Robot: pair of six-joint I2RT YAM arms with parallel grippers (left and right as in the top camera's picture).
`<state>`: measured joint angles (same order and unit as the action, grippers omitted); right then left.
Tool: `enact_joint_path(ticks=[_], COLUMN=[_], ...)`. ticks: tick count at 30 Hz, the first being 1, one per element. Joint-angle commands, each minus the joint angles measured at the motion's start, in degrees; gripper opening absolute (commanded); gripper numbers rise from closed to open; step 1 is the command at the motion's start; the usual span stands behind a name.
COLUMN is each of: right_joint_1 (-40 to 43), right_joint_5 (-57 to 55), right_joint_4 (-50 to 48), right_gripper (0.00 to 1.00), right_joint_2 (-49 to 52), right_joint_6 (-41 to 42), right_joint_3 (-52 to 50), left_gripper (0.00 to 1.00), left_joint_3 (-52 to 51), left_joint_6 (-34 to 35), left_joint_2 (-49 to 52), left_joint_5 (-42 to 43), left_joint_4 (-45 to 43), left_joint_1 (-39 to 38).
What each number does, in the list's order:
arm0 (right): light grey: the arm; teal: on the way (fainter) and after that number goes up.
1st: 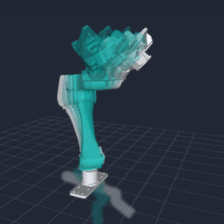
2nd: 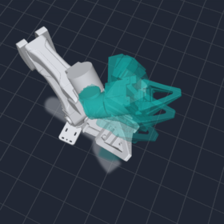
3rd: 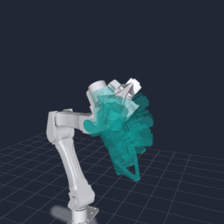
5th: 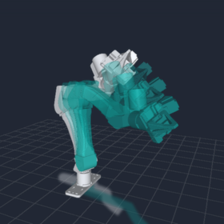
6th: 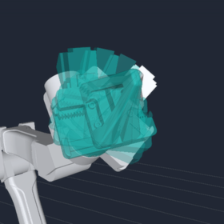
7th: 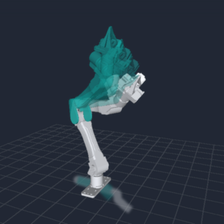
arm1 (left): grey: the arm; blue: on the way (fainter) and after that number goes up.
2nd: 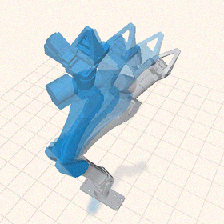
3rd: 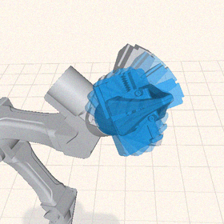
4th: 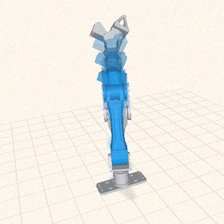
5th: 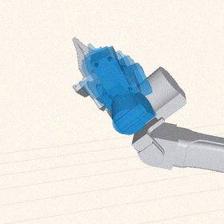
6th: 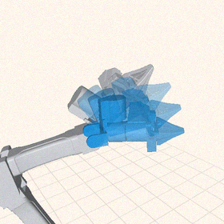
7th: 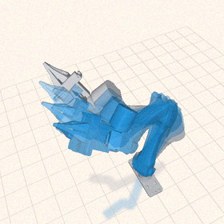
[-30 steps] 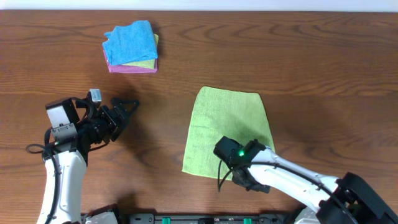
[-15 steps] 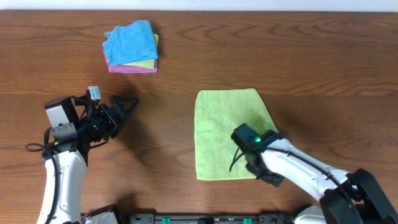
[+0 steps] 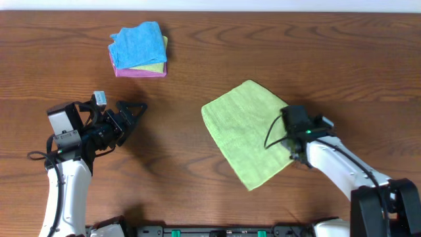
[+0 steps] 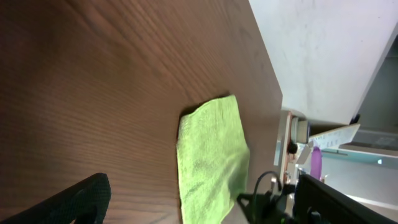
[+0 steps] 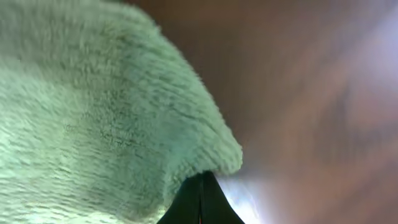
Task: Fold the cloth
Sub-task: 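Grasp the green cloth's right corner with the right gripper and drag it up-right, then reach the left gripper to the cloth's upper-left corner and grasp it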
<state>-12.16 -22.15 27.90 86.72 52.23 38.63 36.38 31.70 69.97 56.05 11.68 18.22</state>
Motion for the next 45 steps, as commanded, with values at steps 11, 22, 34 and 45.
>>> enact_joint_path(ticks=[11,22,34,45], right_joint_1=[6.14,6.08,6.1,10.1], right_joint_5=[-0.55,-3.1,18.29,37.0], right_joint_4=[-17.88,12.52,27.19,19.98], right_gripper=[0.01,0.14,0.31,0.35], right_joint_2=[6.54,5.68,-10.43,-33.53], right_joint_6=[-11.41,-12.31,-11.52,-9.9], right_joint_3=[8.98,24.0,22.51,-1.2], left_gripper=[0.96,0.96,0.96,0.96], left_joint_3=[1.4,1.4,2.12,14.38], left_joint_6=[0.24,0.28,2.84,-0.52], left_joint_2=[0.0,0.0,0.09,5.44], left_joint_5=[4.09,4.2,-0.63,-10.47], left_joint_4=[0.44,0.2,0.37,13.7], left_joint_1=[-0.26,-3.76,-8.02,-18.01])
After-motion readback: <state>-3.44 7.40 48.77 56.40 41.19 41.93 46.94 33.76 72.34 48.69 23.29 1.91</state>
